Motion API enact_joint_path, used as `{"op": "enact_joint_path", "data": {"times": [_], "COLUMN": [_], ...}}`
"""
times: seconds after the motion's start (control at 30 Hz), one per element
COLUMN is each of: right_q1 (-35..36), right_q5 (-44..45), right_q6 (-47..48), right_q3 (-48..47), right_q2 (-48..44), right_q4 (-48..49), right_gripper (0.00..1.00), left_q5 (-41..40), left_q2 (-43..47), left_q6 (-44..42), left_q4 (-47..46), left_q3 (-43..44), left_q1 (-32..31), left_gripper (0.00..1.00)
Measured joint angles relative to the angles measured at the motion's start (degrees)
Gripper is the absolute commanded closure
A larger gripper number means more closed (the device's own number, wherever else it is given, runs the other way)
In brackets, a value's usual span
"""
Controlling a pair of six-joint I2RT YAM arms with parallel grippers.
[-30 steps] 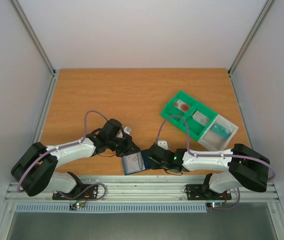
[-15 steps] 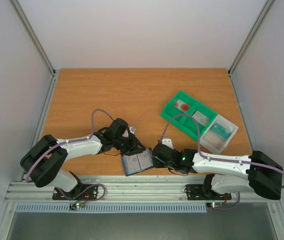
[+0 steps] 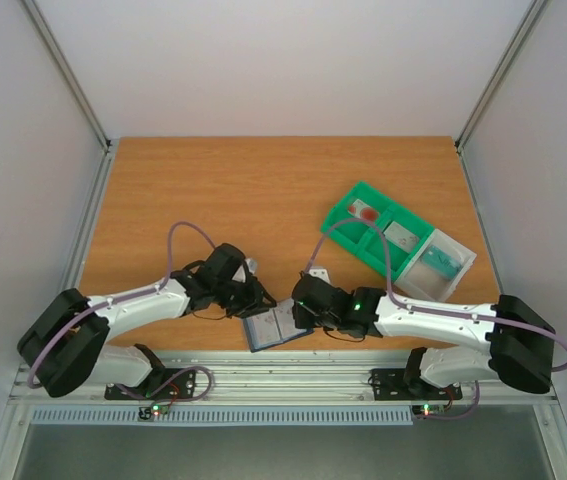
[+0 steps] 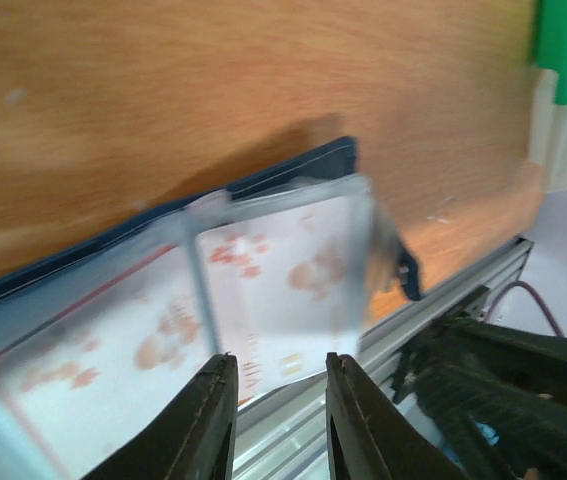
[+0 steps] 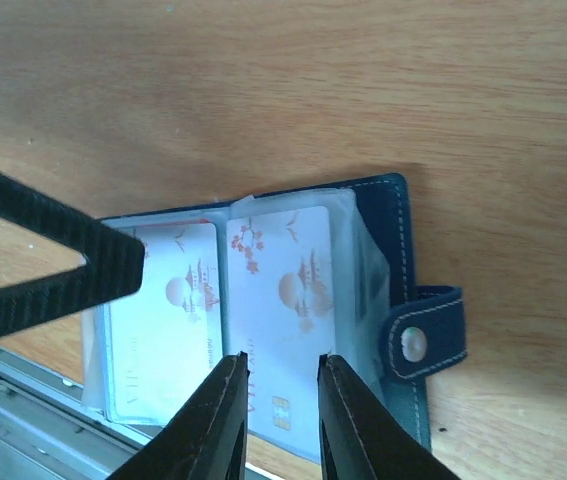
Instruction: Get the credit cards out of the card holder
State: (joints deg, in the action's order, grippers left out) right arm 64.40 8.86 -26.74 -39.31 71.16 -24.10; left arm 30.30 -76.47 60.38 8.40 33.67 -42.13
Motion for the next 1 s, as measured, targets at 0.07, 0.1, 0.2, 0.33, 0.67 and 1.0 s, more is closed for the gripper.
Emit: {"op": "enact_joint_path", "data": {"times": [0.07, 0.1, 0.2, 0.33, 0.67, 1.0], "right_q1": [0.0, 0.0, 0.0, -0.2, -0.2, -0.2], "right_q5": [-0.6, -0.9, -1.2, -1.6, -1.4, -1.6], "right_q6": [0.2, 0.3, 0.4, 0.0, -2.3, -5.1], "right_q3": [-0.9, -1.2, -1.7, -1.3, 3.1, 5.1], "right_q2": [1.6, 2.6, 5.6, 8.9, 11.4, 11.6], "right_q4": [0.4, 0.7, 1.6, 2.7, 6.4, 12.5], "right_gripper": [0.8, 0.81, 0.84, 0.88, 0.91, 0.91], "left_q5": [-0.6, -0.9, -1.3, -1.7, -5.2, -5.7], "left_q2": [1.2, 1.8, 3.0, 3.2, 2.1, 2.8], "left_q6": [0.0, 0.0, -0.1, -0.6, -3.6, -5.8], "left_q4": [0.7, 1.2, 2.1, 2.5, 2.9, 2.8], "left_q3": [-2.0, -3.0, -5.2, -6.4, -6.4, -3.7], "left_q1": [0.0, 0.0, 0.0, 0.1, 3.3, 4.2], "left_gripper": [0.74, 0.74, 0.74, 0.75, 0.78, 0.74]}}
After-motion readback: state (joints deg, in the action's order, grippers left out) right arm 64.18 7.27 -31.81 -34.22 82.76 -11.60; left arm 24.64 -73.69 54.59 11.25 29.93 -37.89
